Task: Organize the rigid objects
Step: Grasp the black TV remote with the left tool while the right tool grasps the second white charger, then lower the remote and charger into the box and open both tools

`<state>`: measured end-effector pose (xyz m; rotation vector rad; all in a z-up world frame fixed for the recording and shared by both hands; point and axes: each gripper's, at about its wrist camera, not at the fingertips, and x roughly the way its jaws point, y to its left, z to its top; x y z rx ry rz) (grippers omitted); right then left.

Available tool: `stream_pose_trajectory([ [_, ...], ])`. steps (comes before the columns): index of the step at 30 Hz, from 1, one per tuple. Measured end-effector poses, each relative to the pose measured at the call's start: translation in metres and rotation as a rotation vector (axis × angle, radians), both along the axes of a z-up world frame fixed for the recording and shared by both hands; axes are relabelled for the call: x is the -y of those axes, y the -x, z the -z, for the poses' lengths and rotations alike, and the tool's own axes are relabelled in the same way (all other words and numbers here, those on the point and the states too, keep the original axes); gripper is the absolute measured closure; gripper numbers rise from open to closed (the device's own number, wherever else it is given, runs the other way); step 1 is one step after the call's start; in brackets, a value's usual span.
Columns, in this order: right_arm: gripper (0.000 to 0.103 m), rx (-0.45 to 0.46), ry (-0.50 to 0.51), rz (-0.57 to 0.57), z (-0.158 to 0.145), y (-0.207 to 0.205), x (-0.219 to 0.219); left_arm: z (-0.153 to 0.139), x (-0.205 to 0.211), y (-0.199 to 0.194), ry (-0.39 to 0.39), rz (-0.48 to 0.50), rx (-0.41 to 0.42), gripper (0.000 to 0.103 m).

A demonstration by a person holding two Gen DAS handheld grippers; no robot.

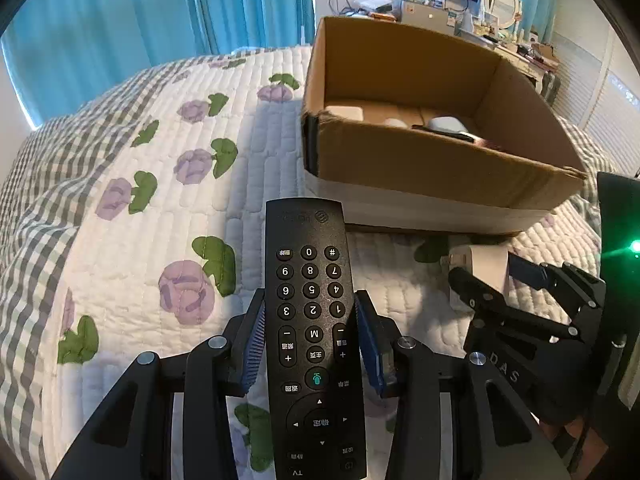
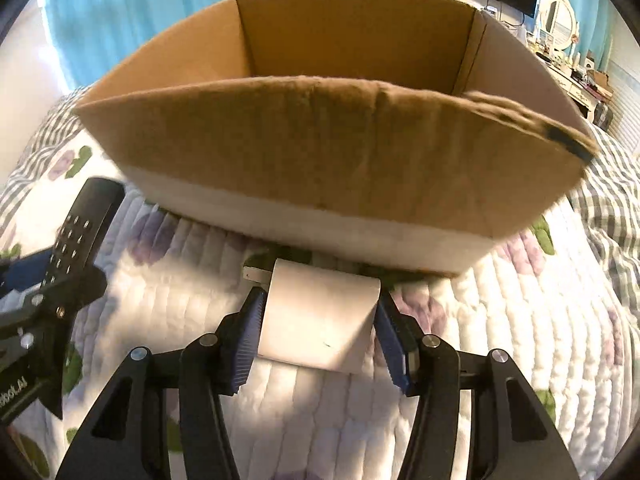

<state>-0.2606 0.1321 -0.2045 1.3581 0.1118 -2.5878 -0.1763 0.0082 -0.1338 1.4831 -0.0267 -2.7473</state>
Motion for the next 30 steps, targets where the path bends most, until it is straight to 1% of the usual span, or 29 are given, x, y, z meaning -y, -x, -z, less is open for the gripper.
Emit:
stream_pose_trajectory([
  [3, 0.049, -0.001, 0.019, 0.004, -0.008, -0.012, -0.006, -0.006, -0.004, -0.01, -0.011, 0.018, -0.01, 0.06],
  [8, 0.049, -0.043, 0.026, -0.004, -0.037, -0.035, -0.014, -0.02, -0.011, -0.023, -0.004, 0.046, -0.029, 0.06],
  [12, 0.049, -0.101, 0.022, -0.014, -0.068, -0.053, -0.021, -0.042, -0.014, -0.031, -0.009, 0.068, -0.072, 0.06],
  [14, 0.05, -0.126, 0.023, -0.025, -0.088, -0.056, -0.032, -0.054, -0.016, -0.033, -0.015, 0.078, -0.096, 0.06],
  [16, 0.05, -0.16, 0.027, -0.033, -0.11, -0.059, -0.033, -0.067, -0.019, -0.033, -0.018, 0.087, -0.121, 0.06],
  [19, 0.05, -0.212, 0.041, -0.04, -0.136, -0.058, -0.031, -0.088, -0.025, -0.031, -0.011, 0.1, -0.174, 0.06],
  [23, 0.05, -0.288, 0.047, -0.05, -0.172, -0.055, -0.034, -0.112, -0.028, -0.016, -0.031, 0.125, -0.218, 0.06],
  [26, 0.05, -0.336, 0.038, -0.052, -0.194, -0.045, -0.035, -0.126, -0.034, 0.003, -0.037, 0.151, -0.242, 0.06],
  [30, 0.05, -0.365, 0.043, -0.042, -0.21, -0.026, -0.039, -0.132, -0.045, 0.042, -0.021, 0.19, -0.256, 0.06],
])
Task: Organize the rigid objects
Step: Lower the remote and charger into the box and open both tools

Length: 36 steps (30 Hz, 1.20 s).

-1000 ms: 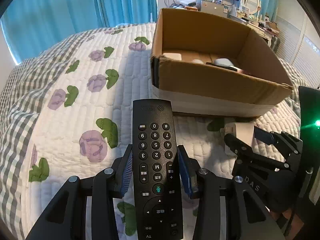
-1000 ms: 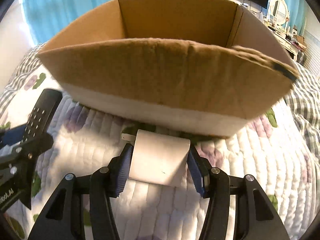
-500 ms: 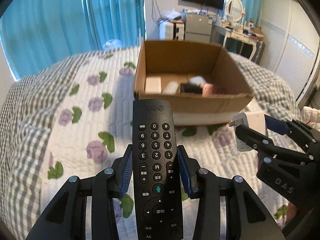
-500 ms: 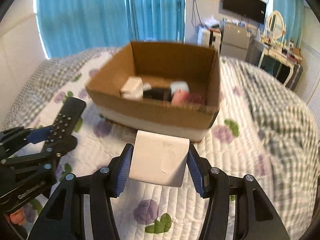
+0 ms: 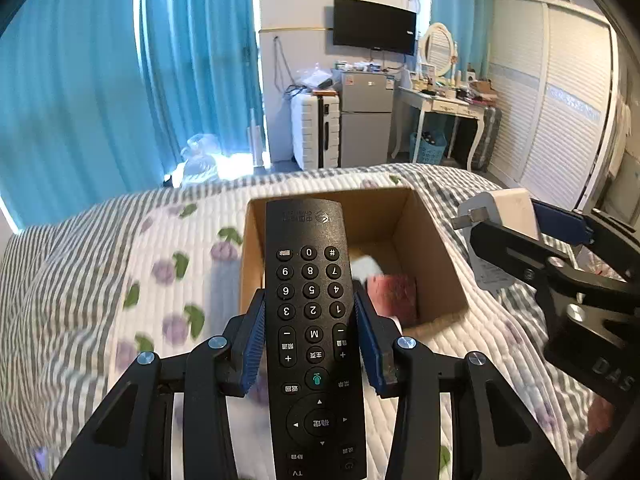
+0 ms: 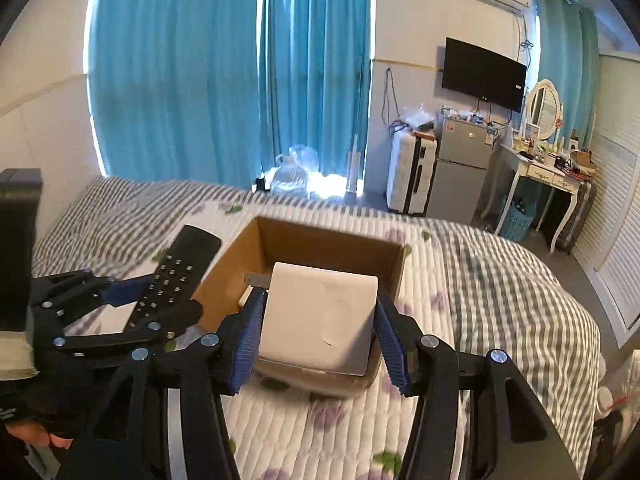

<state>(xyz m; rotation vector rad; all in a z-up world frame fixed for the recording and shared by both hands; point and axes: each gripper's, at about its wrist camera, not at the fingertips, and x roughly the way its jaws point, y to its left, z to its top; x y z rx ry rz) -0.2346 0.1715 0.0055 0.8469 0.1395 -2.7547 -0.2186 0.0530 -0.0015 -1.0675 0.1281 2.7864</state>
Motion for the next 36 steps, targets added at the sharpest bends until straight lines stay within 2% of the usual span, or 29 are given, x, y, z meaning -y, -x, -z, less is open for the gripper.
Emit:
stream_pose_trajectory([
  [3, 0.05, 0.002, 0.014, 0.016, -0.002, 0.021, -0.006, 0.007, -0.004, 0.029, -0.002, 0.003, 0.006, 0.06],
  [7, 0.05, 0.014, 0.014, 0.04, 0.006, 0.052, -0.013, 0.025, -0.009, 0.073, -0.022, 0.037, 0.066, 0.06],
  [11, 0.05, 0.039, 0.014, 0.05, 0.022, 0.082, -0.018, 0.049, -0.013, 0.105, 0.035, 0.018, 0.126, 0.06],
  [15, 0.05, 0.059, 0.013, 0.044, 0.04, 0.107, -0.02, 0.063, -0.013, 0.119, 0.058, 0.003, 0.141, 0.06],
  [20, 0.05, 0.075, 0.019, 0.035, 0.056, 0.121, -0.015, 0.072, -0.014, 0.123, 0.07, -0.004, 0.141, 0.057],
  [21, 0.05, 0.076, 0.02, 0.034, 0.058, 0.121, -0.015, 0.073, -0.014, 0.123, 0.075, -0.005, 0.139, 0.054],
  [22, 0.05, 0.078, 0.018, 0.033, 0.059, 0.12, -0.015, 0.073, -0.014, 0.121, 0.077, -0.007, 0.132, 0.047],
  [24, 0.05, 0.081, 0.017, 0.032, 0.06, 0.122, -0.017, 0.069, -0.013, 0.116, 0.068, -0.013, 0.117, 0.044],
  [32, 0.05, 0.107, 0.012, 0.028, 0.057, 0.123, -0.012, 0.038, 0.006, 0.096, 0.035, -0.034, 0.052, 0.044],
  [36, 0.05, 0.152, -0.035, 0.027, 0.07, 0.141, 0.002, 0.027, 0.016, 0.095, 0.029, -0.04, 0.039, 0.044],
])
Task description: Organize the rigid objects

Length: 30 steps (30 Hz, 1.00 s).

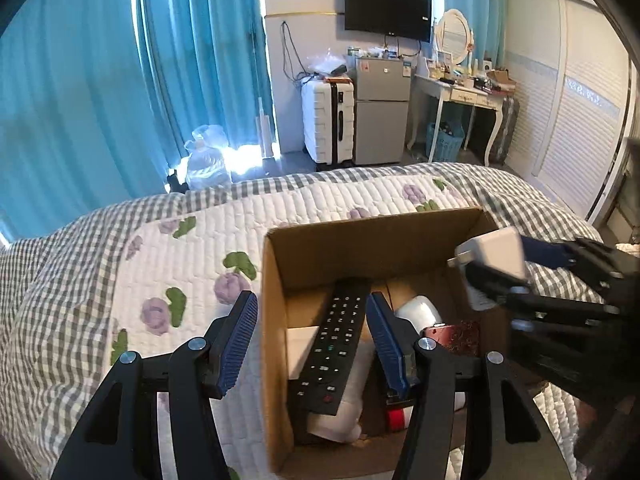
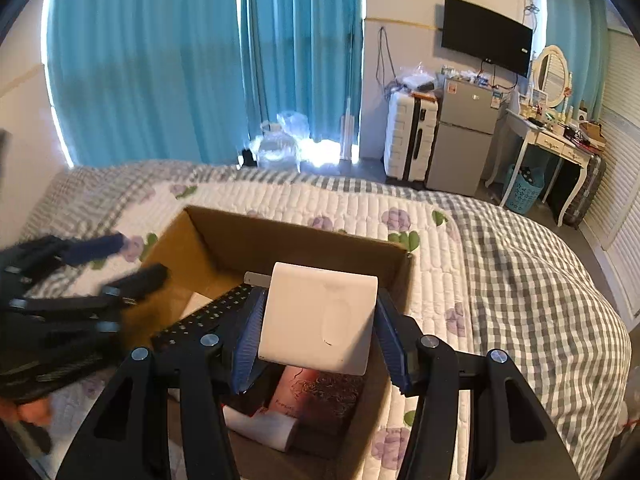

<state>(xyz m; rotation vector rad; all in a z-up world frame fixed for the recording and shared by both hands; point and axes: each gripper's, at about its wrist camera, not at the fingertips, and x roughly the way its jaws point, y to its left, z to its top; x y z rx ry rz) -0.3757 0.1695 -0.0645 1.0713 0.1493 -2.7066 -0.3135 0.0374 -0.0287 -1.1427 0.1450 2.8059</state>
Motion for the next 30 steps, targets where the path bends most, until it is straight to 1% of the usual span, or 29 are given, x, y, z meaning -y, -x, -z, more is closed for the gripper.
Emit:
stream_pose_trajectory([
  [3, 0.05, 0.046, -0.073, 0.011, 0.018, 0.021, 0.01, 0.0, 0.005, 0.0, 0.005, 0.002, -0.003, 0.044],
  [4, 0.05, 0.063, -0.12, 0.019, 0.026, 0.027, 0.014, 0.001, 0.006, 0.0, 0.003, 0.002, -0.002, 0.044],
  [5, 0.05, 0.071, -0.163, 0.03, 0.033, 0.031, 0.017, 0.002, 0.007, 0.0, 0.001, 0.0, -0.004, 0.044],
  [7, 0.05, 0.071, -0.2, 0.035, 0.042, 0.032, 0.019, 0.005, 0.009, 0.0, -0.002, -0.003, -0.01, 0.044],
  [9, 0.049, 0.068, -0.194, 0.039, 0.048, 0.032, 0.019, 0.007, 0.009, 0.0, 0.009, -0.004, -0.02, 0.044],
  [11, 0.046, 0.036, -0.208, 0.055, 0.046, 0.029, 0.02, 0.008, 0.007, -0.002, 0.021, -0.002, -0.027, 0.044],
  [12, 0.03, 0.022, -0.2, 0.06, 0.043, 0.028, 0.019, 0.007, 0.007, -0.004, 0.023, -0.002, -0.028, 0.044],
  [13, 0.025, 0.011, -0.188, 0.072, 0.04, 0.025, 0.017, 0.006, 0.007, -0.006, 0.024, -0.004, -0.027, 0.044],
  [15, 0.025, 0.015, -0.133, 0.071, 0.033, 0.019, 0.012, 0.0, 0.007, -0.012, 0.023, -0.006, -0.033, 0.044],
  [16, 0.025, 0.016, -0.13, 0.074, 0.028, 0.016, 0.012, -0.005, 0.007, -0.017, 0.022, -0.008, -0.039, 0.044],
  [20, 0.025, -0.033, -0.132, 0.094, -0.004, -0.013, 0.003, -0.036, 0.007, -0.043, 0.016, -0.001, -0.092, 0.044],
  [21, 0.025, -0.046, -0.123, 0.097, -0.016, -0.022, 0.0, -0.049, 0.007, -0.054, 0.016, -0.002, -0.116, 0.044],
  [24, 0.025, -0.095, -0.096, 0.105, -0.055, -0.053, -0.01, -0.078, 0.006, -0.078, 0.009, 0.002, -0.165, 0.044],
  [26, 0.025, -0.145, -0.076, 0.114, -0.088, -0.081, -0.016, -0.1, 0.006, -0.099, 0.006, 0.007, -0.207, 0.044],
  [27, 0.025, -0.16, -0.071, 0.113, -0.1, -0.089, -0.018, -0.111, 0.006, -0.11, 0.006, 0.01, -0.229, 0.044],
  [28, 0.025, -0.19, -0.063, 0.112, -0.117, -0.104, -0.02, -0.125, 0.006, -0.126, 0.009, 0.007, -0.264, 0.044],
  [30, 0.025, -0.233, -0.056, 0.113, -0.139, -0.132, -0.021, -0.144, 0.008, -0.149, 0.011, 0.006, -0.309, 0.044],
])
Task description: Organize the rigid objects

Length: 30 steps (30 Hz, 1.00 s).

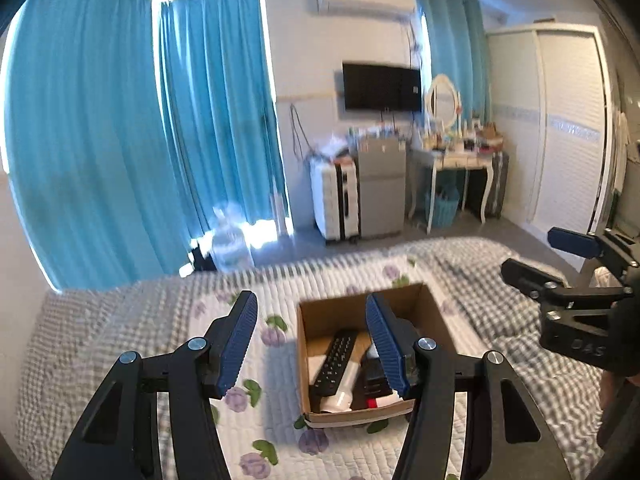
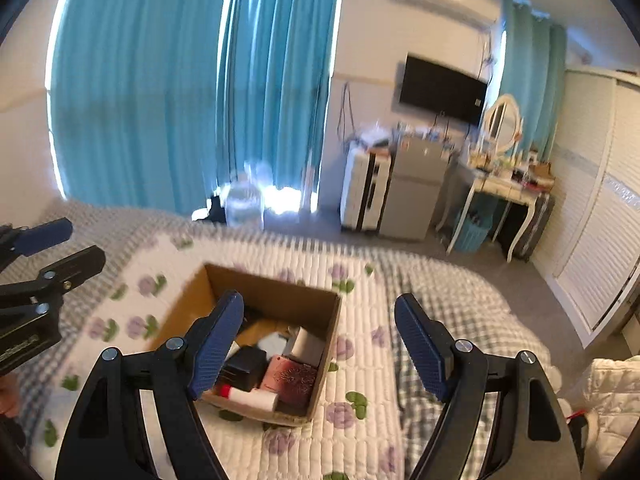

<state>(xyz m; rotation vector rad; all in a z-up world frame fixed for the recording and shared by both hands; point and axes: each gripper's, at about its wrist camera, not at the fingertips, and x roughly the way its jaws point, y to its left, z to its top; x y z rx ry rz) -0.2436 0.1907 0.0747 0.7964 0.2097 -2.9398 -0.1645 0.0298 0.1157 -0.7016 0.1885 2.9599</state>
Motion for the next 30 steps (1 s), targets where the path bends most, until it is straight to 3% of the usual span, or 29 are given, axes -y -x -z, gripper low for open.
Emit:
stream_pose_trajectory([
  [3, 0.025, -0.072, 0.022, -0.004, -0.032, -0.045, 0.0, -0.02, 0.003, -0.032, -0.001, 0.002, -0.048, 0.041],
  [7, 0.024, -0.175, 0.059, -0.021, -0.061, -0.104, 0.003, -0.035, 0.009, -0.078, -0.004, 0.003, -0.129, 0.024],
  [12, 0.015, -0.239, 0.121, -0.03, -0.063, -0.149, 0.006, -0.027, 0.014, -0.111, -0.02, -0.009, -0.19, 0.005],
  [16, 0.0, -0.27, 0.119, -0.012, -0.046, -0.162, 0.009, -0.001, 0.023, -0.115, -0.047, -0.051, -0.22, 0.0],
  [20, 0.0, -0.276, 0.151, -0.016, -0.011, -0.151, 0.008, 0.027, 0.028, -0.113, -0.069, -0.076, -0.236, 0.0],
  [26, 0.0, -0.281, 0.106, 0.031, 0.06, -0.124, 0.005, 0.081, 0.043, -0.1, -0.092, -0.129, -0.235, 0.0],
  [30, 0.0, -0.251, 0.097, 0.027, 0.094, -0.109, 0.007, 0.116, 0.036, -0.089, -0.046, -0.115, -0.198, 0.0],
])
